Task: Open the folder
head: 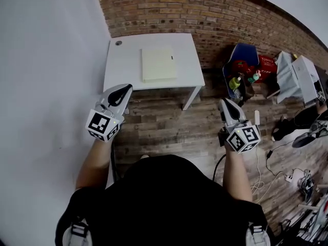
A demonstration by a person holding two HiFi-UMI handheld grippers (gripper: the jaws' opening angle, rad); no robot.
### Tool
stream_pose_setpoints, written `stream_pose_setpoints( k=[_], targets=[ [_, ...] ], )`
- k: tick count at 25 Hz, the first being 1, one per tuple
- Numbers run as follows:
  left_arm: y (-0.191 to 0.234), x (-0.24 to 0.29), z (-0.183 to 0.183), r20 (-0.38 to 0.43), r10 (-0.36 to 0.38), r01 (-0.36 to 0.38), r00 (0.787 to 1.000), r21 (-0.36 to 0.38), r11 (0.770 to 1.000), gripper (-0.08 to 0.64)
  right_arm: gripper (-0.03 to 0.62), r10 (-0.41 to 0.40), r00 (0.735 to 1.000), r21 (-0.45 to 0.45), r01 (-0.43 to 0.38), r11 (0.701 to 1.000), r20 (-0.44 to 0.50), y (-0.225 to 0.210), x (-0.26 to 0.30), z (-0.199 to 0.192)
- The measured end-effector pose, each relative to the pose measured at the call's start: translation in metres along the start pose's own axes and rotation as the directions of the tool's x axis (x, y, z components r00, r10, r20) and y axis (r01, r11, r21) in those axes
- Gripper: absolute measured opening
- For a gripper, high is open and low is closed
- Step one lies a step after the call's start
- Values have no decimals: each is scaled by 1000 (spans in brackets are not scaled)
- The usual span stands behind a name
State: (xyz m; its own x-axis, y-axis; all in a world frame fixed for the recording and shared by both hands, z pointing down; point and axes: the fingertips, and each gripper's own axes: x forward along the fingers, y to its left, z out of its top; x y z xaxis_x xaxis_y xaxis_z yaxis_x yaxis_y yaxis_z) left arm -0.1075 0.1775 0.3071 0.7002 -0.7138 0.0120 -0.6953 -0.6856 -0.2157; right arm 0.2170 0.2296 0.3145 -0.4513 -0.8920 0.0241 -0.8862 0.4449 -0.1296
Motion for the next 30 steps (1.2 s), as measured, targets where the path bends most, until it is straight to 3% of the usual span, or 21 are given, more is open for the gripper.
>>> stream_pose_setpoints(
  k=[9,15,30],
  targets=[
    [-40,31,1,-30,-2,2,1000,-15,1000,3,3,45,999,31,-45,999,-29,-38,-3,-15],
    [-28,29,-6,-40,48,-50,998,-54,997,3,3,69,996,34,-68,997,-48,-46,9,-17],
    [-22,50,-25,-47,38,-42,998,-83,996,3,3,94,989,28,-91,995,-110,-55,29,-29]
  ],
)
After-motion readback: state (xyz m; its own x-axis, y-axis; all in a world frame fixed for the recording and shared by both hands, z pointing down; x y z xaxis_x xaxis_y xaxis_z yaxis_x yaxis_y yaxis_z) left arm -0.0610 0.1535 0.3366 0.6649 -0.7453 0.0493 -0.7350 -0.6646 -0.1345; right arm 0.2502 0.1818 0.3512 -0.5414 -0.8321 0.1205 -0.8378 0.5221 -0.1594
